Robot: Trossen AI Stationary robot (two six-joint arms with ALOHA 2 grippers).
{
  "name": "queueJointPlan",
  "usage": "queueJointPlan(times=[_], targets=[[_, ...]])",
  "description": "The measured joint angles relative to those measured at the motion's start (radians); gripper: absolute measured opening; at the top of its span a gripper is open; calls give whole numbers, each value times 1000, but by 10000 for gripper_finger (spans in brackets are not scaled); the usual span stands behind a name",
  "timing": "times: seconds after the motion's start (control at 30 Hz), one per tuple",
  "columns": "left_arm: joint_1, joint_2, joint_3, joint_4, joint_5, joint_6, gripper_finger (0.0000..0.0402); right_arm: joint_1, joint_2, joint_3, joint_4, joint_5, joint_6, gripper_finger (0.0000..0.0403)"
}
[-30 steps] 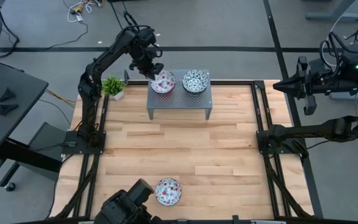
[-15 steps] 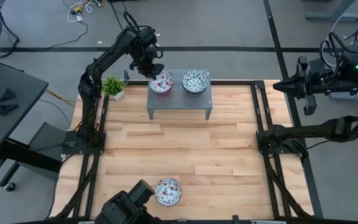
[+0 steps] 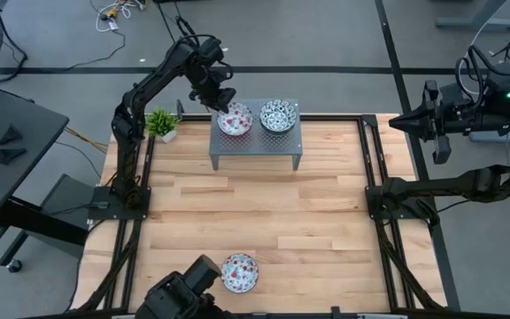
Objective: Pick & Place Mini bowls
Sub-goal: Stack the top red and white patterned bowl on top of the other red and white patterned bowl on the shelf
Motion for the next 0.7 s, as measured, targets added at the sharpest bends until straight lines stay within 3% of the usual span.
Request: queueJointPlan(times=[0.47, 0.7], targets=[[0, 0, 2, 2, 3, 1, 138, 0, 0, 0, 0, 0, 0, 25], [2, 0, 104, 1, -57, 2, 138, 0, 0, 0, 0, 0, 0, 25]])
